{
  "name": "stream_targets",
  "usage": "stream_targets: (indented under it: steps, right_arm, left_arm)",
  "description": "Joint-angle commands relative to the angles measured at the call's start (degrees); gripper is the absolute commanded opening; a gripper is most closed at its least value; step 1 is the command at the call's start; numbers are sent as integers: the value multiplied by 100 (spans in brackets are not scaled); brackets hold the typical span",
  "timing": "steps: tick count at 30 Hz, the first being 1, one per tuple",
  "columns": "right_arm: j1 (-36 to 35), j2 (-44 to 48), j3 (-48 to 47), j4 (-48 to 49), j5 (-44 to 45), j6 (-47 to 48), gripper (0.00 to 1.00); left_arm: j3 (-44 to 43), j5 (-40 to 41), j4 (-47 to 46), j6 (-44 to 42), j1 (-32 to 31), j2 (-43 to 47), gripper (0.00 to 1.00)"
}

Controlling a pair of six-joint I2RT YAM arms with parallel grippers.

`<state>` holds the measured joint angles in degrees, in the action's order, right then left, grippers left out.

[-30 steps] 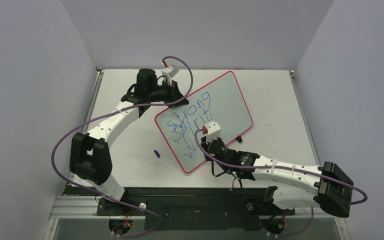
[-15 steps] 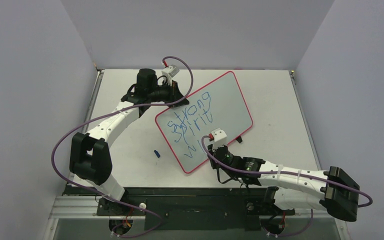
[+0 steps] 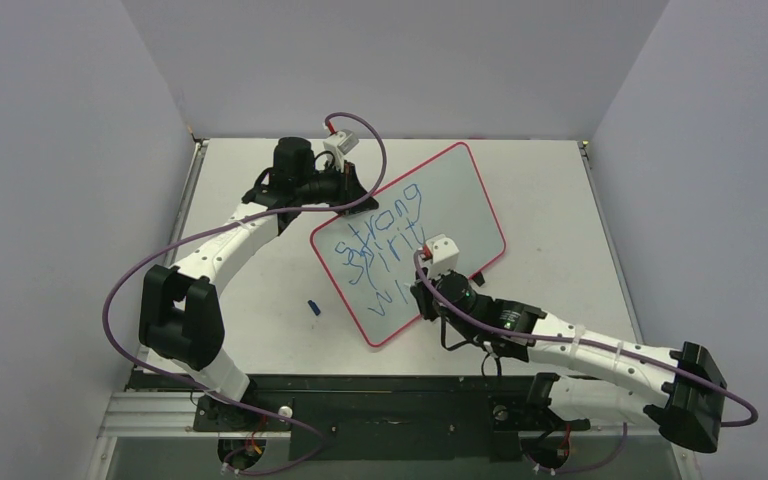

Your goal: Write a sentence on the whiteboard

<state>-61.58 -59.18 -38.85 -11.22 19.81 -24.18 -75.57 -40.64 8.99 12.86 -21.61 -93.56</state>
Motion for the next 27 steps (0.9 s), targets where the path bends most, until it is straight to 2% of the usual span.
stream_targets:
  steps: [1, 14, 27]
  right_arm:
    - [289, -190, -424, 167, -346, 228, 0]
    - [408, -820, -770, 481, -726, 276, 0]
    - [542, -1170, -923, 522, -729, 256, 0]
  left_arm:
    - [-51, 52, -86, -460, -118, -72, 0]
    - [-63, 1, -108, -421, -125, -97, 0]
    - [-48, 21, -87, -448, -160, -90, 0]
